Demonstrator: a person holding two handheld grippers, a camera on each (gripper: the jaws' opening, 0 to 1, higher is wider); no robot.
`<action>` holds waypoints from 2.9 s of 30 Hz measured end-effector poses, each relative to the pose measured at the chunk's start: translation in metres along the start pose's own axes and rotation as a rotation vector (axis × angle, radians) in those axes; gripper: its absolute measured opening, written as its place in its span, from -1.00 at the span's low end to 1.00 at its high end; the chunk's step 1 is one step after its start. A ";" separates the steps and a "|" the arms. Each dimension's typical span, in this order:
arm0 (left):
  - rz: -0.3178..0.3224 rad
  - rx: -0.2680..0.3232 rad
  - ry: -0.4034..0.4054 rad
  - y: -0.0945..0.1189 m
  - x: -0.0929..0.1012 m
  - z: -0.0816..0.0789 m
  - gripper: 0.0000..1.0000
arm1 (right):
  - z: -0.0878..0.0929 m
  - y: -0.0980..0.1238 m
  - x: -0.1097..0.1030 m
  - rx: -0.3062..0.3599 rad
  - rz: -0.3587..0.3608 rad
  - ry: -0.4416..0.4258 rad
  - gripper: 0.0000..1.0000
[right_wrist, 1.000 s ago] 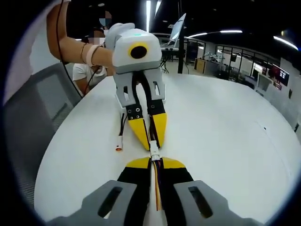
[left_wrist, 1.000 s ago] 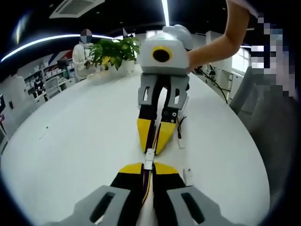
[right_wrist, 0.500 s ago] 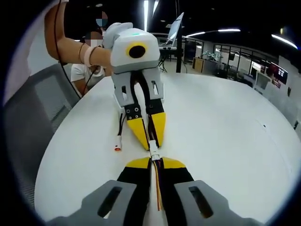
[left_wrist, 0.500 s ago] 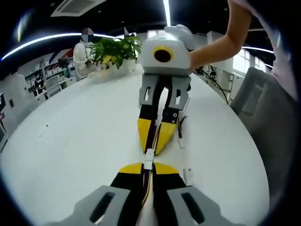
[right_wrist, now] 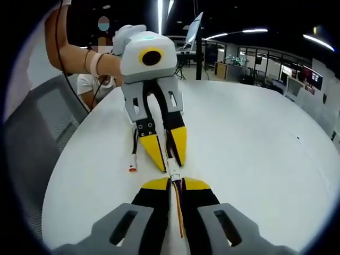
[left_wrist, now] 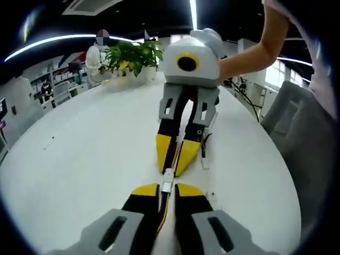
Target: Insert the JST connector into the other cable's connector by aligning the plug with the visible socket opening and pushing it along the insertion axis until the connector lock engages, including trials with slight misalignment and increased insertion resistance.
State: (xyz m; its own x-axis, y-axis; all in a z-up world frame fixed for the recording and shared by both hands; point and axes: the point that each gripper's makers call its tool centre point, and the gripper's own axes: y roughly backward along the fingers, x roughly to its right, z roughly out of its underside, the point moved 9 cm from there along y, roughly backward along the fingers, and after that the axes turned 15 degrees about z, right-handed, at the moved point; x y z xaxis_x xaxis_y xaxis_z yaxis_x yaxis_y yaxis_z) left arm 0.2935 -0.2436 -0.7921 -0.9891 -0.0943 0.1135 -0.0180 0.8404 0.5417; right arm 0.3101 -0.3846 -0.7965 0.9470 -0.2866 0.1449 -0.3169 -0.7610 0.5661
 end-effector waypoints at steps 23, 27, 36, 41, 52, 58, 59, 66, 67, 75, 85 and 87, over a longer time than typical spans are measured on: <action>-0.031 -0.007 -0.008 0.013 0.010 -0.010 -0.77 | -0.014 0.008 -0.007 0.024 0.008 0.009 -0.82; -0.040 -0.014 -0.019 0.015 0.013 -0.013 -0.73 | -0.016 0.013 -0.008 0.032 0.011 0.014 -0.81; -0.058 -0.021 -0.032 0.017 0.017 -0.017 -0.70 | -0.022 0.022 -0.012 0.044 0.011 0.025 -0.81; -0.071 -0.031 -0.036 0.019 0.022 -0.019 -0.69 | -0.026 0.026 -0.014 0.047 0.024 0.034 -0.77; -0.082 -0.024 -0.032 0.025 0.036 -0.023 -0.70 | -0.031 0.038 -0.024 0.051 0.027 0.052 -0.74; -0.081 -0.028 -0.033 0.023 0.045 -0.022 -0.70 | -0.029 0.043 -0.030 0.048 0.027 0.054 -0.74; -0.079 -0.028 -0.031 0.022 0.046 -0.022 -0.70 | -0.029 0.044 -0.031 0.047 0.028 0.053 -0.74; -0.074 -0.036 -0.031 0.020 0.053 -0.020 -0.70 | -0.025 0.048 -0.036 0.043 0.030 0.043 -0.74; -0.073 -0.036 -0.030 0.020 0.053 -0.020 -0.70 | -0.024 0.049 -0.036 0.042 0.032 0.044 -0.74; -0.066 -0.043 -0.020 0.017 0.058 -0.015 -0.70 | -0.014 0.052 -0.037 0.021 0.032 0.037 -0.74; -0.061 -0.048 0.002 0.011 0.061 -0.008 -0.70 | -0.004 0.051 -0.040 0.000 0.027 0.029 -0.74; -0.065 -0.047 0.002 0.011 0.060 -0.007 -0.70 | -0.002 0.050 -0.040 -0.006 0.025 0.030 -0.75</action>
State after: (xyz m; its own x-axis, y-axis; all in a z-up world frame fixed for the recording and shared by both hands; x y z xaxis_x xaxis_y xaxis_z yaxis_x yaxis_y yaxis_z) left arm 0.2345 -0.2433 -0.7734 -0.9858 -0.1483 0.0783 -0.0747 0.8064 0.5867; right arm 0.2563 -0.4100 -0.7728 0.9401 -0.2879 0.1828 -0.3400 -0.7503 0.5670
